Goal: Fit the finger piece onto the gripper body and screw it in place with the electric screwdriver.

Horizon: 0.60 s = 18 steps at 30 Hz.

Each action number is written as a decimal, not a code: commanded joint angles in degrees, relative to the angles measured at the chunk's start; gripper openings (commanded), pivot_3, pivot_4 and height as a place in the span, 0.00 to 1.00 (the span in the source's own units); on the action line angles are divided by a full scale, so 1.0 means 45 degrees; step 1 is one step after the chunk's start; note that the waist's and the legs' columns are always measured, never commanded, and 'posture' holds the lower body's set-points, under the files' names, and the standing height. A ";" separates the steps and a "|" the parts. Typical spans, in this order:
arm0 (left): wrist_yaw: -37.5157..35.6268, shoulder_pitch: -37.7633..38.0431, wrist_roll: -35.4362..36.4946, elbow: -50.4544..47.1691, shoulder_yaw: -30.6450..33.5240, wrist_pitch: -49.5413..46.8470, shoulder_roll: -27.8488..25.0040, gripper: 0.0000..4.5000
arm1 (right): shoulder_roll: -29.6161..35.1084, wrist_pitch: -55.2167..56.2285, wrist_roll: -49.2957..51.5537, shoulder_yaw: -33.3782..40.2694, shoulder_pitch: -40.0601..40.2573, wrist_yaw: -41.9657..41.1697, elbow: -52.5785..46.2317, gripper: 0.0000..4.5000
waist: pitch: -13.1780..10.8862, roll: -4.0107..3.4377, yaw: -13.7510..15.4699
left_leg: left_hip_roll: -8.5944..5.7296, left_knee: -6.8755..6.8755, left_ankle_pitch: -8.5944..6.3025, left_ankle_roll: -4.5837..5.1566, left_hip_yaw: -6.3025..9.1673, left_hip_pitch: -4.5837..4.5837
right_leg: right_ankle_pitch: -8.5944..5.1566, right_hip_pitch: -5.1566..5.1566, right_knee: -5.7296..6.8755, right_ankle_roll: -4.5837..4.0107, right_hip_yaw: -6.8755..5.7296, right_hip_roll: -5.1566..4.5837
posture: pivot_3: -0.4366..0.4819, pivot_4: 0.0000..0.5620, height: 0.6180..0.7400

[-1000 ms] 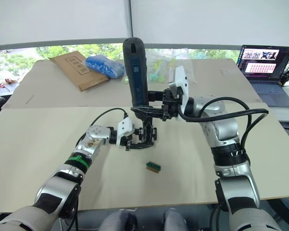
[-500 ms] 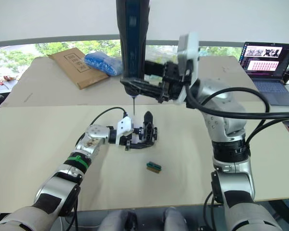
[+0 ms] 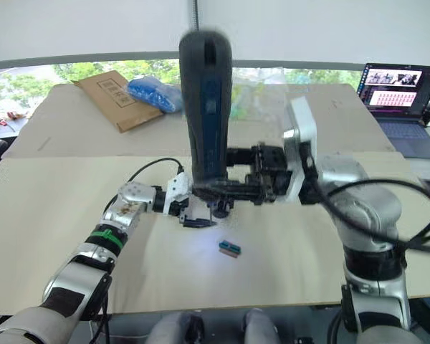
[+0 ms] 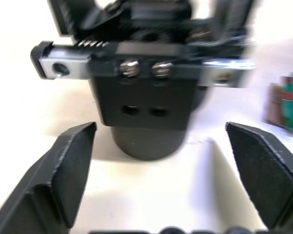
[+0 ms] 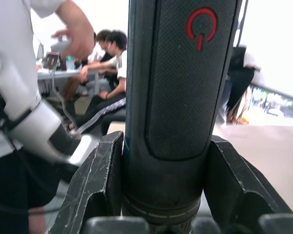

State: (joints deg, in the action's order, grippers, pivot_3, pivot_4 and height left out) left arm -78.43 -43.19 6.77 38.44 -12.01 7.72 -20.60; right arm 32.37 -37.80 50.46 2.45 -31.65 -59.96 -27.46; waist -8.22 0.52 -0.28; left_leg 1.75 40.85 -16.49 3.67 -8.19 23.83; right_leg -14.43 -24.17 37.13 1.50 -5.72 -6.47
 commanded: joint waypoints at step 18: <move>-0.1114 0.3394 0.1187 -0.6729 -0.1333 -0.2255 -0.1145 1.00 | 0.0240 0.2155 -0.1968 0.0280 0.3110 0.1588 -0.2139 0.42 | -0.0001 0.0000 0.0237 | 0.0002 0.0026 0.0000 0.0000 0.0003 -0.0016 | -0.0002 0.0007 -0.0002 0.0002 0.0027 0.0006 | 0.48 0.27 1.00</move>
State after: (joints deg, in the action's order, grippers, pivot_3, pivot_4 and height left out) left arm -83.62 -28.14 11.37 10.31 -17.42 -2.20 -25.81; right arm 33.03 -29.30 39.60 2.34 -16.73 -53.19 -34.33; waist -8.23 0.51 0.78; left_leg 1.76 40.98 -16.50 3.67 -8.17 23.76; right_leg -14.44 -24.12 37.11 1.51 -5.61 -6.45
